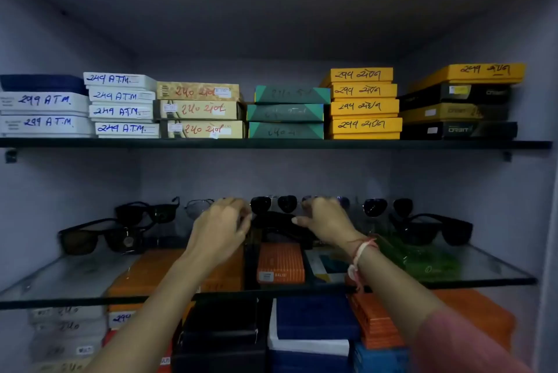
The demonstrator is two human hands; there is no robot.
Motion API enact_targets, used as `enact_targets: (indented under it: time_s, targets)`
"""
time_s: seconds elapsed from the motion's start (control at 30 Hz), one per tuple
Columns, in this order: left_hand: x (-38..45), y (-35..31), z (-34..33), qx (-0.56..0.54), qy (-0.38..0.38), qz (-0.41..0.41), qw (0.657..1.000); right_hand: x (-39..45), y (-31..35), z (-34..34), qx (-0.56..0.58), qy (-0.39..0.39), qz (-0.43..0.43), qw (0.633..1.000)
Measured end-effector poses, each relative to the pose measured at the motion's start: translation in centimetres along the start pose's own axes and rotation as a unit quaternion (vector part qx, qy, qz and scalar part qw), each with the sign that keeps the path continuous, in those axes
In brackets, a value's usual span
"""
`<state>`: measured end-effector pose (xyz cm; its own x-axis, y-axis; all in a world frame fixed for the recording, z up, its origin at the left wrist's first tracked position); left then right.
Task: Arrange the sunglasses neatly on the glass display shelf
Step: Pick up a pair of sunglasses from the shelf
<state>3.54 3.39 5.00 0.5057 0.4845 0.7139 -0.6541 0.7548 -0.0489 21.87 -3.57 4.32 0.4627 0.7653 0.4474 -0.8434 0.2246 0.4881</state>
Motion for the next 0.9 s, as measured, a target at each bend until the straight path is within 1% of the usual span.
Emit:
enact_targets:
  time_s: [0.03, 0.13, 0.23, 0.4, 0.5, 0.57, 0.7, 0.83, 0.9]
  targets:
    - [0.2, 0.1, -0.6, -0.001, 0.018, 0.007, 1.0, 0.4, -0.2, -0.5, 0.003, 0.023, -0.015, 1.0]
    - [0.8, 0.3, -1.4, -0.005, 0.042, 0.02, 0.999, 1.1, -0.7, -1.4, 0.031, 0.048, -0.044, 0.997]
    - [1.5, 0.3, -1.7, -0.014, 0.04, 0.021, 0.999, 1.9, -1.3, -2.5, 0.064, 0.068, -0.059, 0.994]
    - [2.0, 0.3, -1.6, -0.032, 0.035, 0.033, 0.998, 1.8, -1.9, -2.9, 0.137, 0.069, -0.054, 0.987]
    - [2.4, 0.7, -1.2, -0.044, 0.009, 0.048, 0.998, 1.2, -1.4, -2.1, 0.151, 0.048, -0.022, 0.987]
    - [2.9, 1.0, -0.9, -0.053, 0.014, 0.066, 0.996, 0.6, -0.9, -1.0, 0.154, 0.028, 0.006, 0.988]
    - [3.7, 1.1, -0.9, -0.025, 0.078, 0.087, 0.993, -0.4, -0.3, 2.1, 0.151, -0.024, 0.065, 0.986]
    - [4.1, -0.1, -0.9, -0.122, 0.119, 0.088, 0.981, -1.1, -0.6, 4.6, 0.112, -0.062, 0.112, 0.985]
    - [4.4, -1.0, -1.0, -0.13, 0.143, 0.086, 0.977, -1.4, -0.9, 5.5, 0.084, -0.077, 0.12, 0.986]
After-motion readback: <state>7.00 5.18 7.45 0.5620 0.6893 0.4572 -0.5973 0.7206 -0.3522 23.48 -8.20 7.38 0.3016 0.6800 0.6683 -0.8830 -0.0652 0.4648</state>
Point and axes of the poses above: each hand's wrist, its own x-axis towards the middle knuckle, its own z-axis out of the back of the hand, y = z × x, the point moved 7 cm from there along x, towards the middle knuckle, and after that the axes turned 7 degrees about x, right-handed, at the moved point
